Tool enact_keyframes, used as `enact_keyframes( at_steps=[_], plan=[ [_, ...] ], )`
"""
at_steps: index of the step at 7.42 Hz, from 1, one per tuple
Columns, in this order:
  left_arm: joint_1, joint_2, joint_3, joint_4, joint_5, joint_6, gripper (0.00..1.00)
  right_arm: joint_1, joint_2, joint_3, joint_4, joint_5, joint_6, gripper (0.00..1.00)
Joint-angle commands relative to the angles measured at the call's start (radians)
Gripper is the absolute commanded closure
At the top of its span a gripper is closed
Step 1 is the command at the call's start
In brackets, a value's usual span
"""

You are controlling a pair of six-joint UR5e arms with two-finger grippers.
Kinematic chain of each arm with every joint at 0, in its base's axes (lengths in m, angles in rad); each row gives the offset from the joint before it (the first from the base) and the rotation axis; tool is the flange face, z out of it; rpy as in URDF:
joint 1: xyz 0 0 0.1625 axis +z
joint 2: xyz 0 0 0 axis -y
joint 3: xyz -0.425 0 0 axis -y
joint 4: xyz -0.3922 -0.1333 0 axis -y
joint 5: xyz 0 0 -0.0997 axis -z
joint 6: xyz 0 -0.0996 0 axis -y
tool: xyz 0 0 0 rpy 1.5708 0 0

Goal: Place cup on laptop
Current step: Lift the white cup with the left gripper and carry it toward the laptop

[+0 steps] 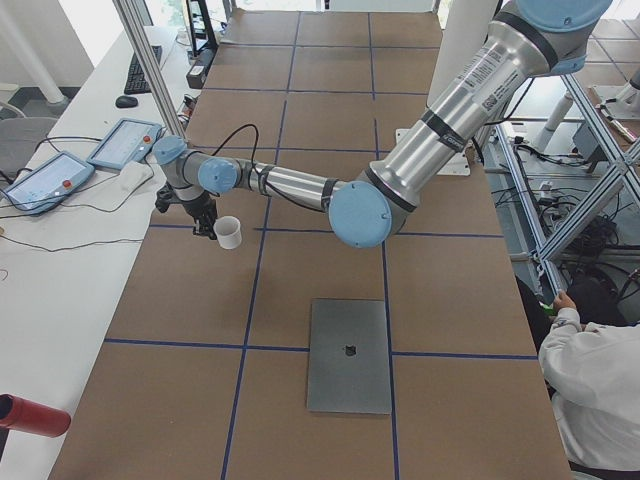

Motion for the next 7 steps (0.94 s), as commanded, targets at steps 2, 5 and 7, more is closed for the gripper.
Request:
enact_keyframes(
  at_steps=[2, 5, 7],
  plan=[
    [-0.092, 0.304, -0.333, 0.160, -0.003, 0.229, 1.00, 0.000, 0.000, 0.000, 0.002, 0.000, -0.001, 0.00],
    [-0.098, 0.628, -0.516, 0.094, -0.098, 0.254, 1.00, 0.000, 0.000, 0.000, 0.000, 0.000, 0.000, 0.00],
    [-0.093, 0.762, -0.501, -0.083, -0.113, 0.218, 1.00, 0.000, 0.000, 0.000, 0.000, 0.000, 0.000, 0.00]
  ],
)
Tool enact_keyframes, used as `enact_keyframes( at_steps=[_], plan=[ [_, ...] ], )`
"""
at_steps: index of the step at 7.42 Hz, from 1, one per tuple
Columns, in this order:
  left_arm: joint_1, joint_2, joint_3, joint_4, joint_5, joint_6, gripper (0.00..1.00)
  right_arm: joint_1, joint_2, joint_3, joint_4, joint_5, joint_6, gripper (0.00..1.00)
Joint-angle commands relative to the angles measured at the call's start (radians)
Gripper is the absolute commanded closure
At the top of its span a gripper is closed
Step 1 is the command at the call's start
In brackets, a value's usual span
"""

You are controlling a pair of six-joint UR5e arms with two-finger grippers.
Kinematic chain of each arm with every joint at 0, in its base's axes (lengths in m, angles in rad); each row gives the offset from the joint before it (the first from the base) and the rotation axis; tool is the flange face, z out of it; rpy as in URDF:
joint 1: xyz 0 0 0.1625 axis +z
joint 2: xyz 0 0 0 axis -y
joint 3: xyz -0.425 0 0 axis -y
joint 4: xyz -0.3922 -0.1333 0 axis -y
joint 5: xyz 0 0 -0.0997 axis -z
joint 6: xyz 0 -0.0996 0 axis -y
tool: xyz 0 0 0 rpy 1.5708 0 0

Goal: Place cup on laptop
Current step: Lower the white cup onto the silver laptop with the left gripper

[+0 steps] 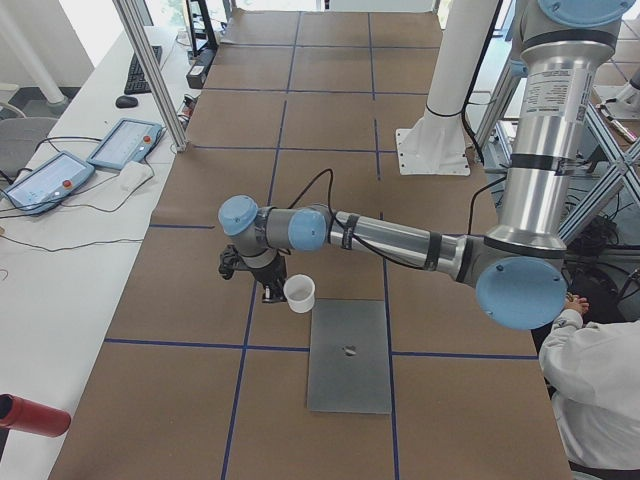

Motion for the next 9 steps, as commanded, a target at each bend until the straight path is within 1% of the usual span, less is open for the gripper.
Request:
enact_keyframes(
  at_steps=[1, 2, 3, 4, 5, 9],
  plan=[
    [0.003, 0.125, 0.020, -0.174, -0.014, -0.039, 1.00, 0.000, 0.000, 0.000, 0.000, 0.000, 0.000, 0.00],
    [0.006, 0.147, 0.041, -0.269, -0.011, -0.114, 1.00, 0.000, 0.000, 0.000, 0.000, 0.000, 0.000, 0.00],
    [0.009, 0.172, 0.102, -0.397, -0.006, -0.148, 1.00, 0.000, 0.000, 0.000, 0.000, 0.000, 0.000, 0.00],
    [0.012, 0.172, 0.148, -0.482, -0.001, -0.194, 1.00, 0.000, 0.000, 0.000, 0.000, 0.000, 0.000, 0.00],
    [0.016, 0.176, 0.169, -0.538, -0.001, -0.223, 1.00, 0.000, 0.000, 0.000, 0.000, -0.001, 0.000, 0.00],
    [0.088, 0.187, 0.176, -0.569, 0.000, -0.271, 1.00, 0.000, 0.000, 0.000, 0.000, -0.001, -0.002, 0.00]
  ],
)
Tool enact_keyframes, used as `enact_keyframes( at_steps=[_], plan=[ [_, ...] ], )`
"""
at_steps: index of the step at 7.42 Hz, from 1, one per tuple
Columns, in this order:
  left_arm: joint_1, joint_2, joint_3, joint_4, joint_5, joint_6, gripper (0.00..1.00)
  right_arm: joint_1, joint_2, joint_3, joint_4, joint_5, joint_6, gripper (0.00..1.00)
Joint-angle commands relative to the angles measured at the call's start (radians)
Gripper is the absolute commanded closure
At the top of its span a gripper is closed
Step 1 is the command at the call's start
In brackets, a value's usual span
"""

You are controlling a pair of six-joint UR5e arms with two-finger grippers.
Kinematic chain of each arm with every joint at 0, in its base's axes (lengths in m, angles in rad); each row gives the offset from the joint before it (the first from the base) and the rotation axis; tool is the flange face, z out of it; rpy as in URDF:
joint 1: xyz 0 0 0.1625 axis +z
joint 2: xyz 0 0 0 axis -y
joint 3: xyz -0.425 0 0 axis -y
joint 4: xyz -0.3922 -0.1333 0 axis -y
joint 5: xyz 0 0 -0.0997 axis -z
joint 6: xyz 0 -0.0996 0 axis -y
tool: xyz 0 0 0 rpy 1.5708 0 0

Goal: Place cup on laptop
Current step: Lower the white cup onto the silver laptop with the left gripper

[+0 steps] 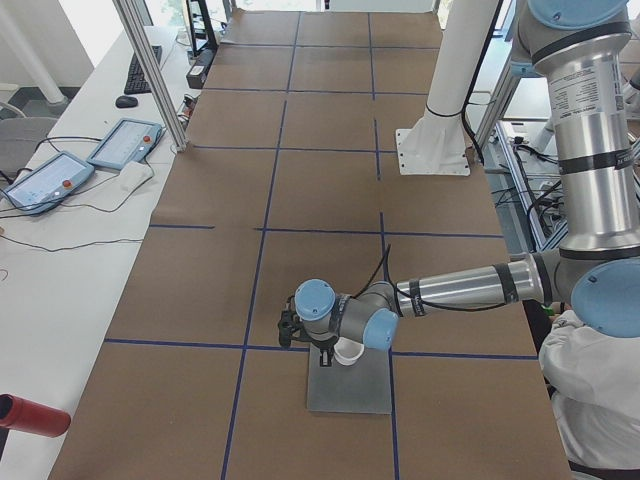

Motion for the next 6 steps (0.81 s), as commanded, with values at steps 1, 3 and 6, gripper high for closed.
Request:
enact_keyframes(
  at_steps=[1, 3, 6],
  plan=[
    [0.026, 0.006, 0.023, -0.033, 0.001, -0.008, 1.00, 0.000, 0.000, 0.000, 0.000, 0.000, 0.000, 0.00],
    [0.032, 0.006, 0.039, -0.056, 0.000, -0.010, 1.00, 0.000, 0.000, 0.000, 0.000, 0.000, 0.000, 0.00],
    [0.043, 0.004, 0.037, -0.055, 0.000, -0.038, 0.44, 0.000, 0.000, 0.000, 0.000, 0.000, 0.000, 0.00]
  ],
)
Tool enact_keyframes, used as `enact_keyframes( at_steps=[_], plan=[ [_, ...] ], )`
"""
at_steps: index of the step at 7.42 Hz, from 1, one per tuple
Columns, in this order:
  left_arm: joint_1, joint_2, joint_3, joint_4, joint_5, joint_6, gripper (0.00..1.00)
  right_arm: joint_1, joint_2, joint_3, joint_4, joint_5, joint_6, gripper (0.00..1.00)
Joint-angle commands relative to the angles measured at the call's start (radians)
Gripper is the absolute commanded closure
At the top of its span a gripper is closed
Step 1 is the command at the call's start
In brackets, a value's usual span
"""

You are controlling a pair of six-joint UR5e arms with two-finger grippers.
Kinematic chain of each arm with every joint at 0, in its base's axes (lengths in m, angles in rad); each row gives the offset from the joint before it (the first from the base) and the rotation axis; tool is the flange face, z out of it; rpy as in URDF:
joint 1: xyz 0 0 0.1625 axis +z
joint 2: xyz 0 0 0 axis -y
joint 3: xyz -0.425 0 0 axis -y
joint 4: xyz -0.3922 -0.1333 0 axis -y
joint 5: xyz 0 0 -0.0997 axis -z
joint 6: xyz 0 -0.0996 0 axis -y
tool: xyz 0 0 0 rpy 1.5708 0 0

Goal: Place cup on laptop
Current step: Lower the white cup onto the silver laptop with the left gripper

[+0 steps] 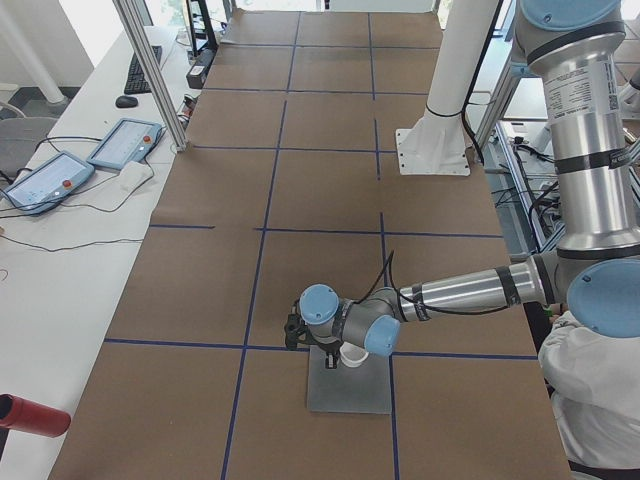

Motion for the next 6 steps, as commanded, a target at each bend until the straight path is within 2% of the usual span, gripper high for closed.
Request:
enact_keyframes(
  at_steps=[1, 2, 4, 5, 6],
  plan=[
    [0.005, -0.002, -0.002, 0.001, 0.000, -0.008, 0.21, 0.000, 0.000, 0.000, 0.000, 0.000, 0.000, 0.00],
    [0.005, -0.002, -0.006, 0.003, 0.000, -0.002, 0.12, 0.000, 0.000, 0.000, 0.000, 0.000, 0.000, 0.00],
    [-0.003, -0.001, -0.040, 0.014, -0.006, 0.039, 0.12, 0.000, 0.000, 0.000, 0.000, 0.000, 0.000, 0.00],
    [-0.021, 0.002, -0.089, 0.032, -0.009, 0.076, 0.05, 0.000, 0.000, 0.000, 0.000, 0.000, 0.000, 0.00],
    [-0.067, 0.001, -0.127, 0.087, -0.009, 0.132, 0.04, 0.000, 0.000, 0.000, 0.000, 0.000, 0.000, 0.00]
  ],
)
